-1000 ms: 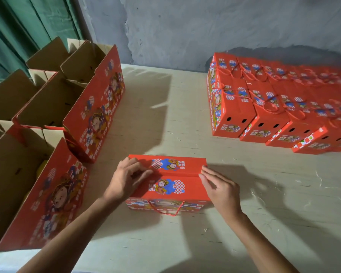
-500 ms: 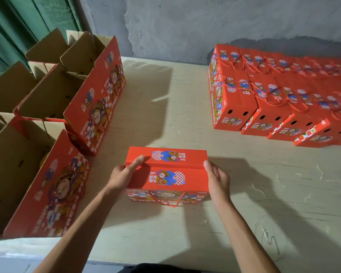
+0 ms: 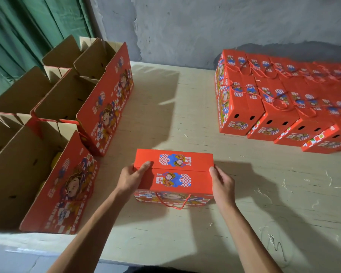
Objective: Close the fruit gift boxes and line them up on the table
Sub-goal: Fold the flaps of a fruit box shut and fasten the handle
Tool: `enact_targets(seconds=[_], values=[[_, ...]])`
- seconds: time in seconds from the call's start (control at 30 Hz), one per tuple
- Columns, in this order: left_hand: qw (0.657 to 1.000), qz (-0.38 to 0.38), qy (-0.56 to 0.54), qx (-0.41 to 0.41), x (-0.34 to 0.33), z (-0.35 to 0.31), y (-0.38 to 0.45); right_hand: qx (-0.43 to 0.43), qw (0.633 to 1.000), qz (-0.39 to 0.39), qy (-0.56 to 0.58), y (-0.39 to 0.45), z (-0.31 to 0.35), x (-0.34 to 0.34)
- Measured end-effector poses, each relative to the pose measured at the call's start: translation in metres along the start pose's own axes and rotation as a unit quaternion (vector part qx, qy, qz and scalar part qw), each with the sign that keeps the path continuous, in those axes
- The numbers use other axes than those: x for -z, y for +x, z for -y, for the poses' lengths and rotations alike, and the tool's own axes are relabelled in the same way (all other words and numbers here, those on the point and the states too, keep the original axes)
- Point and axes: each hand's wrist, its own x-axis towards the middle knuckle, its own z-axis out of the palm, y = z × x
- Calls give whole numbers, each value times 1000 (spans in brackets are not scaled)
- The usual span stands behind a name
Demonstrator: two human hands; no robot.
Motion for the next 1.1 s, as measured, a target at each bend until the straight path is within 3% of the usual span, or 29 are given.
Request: enact_targets(seconds=[0.1, 0.37, 0.63, 0.9, 1.0, 1.1], values=[[998, -10, 58, -25, 2, 8, 2, 15, 1000, -11, -12, -1, 1, 2], [999, -13, 45, -25, 0, 7, 1, 5, 999, -14, -41, -1, 0, -1], [996, -24, 83, -34, 3, 3, 5, 46, 979, -29, -196, 1, 3, -9], [997, 6, 73, -17, -3, -41, 33, -14, 991, -62, -114, -3, 7, -2], [998, -37, 48, 3, -12, -45, 39, -29, 993, -68, -91, -7, 5, 5], [991, -131, 26, -3, -23, -28, 20, -50, 996, -47, -64, -8, 0, 16]])
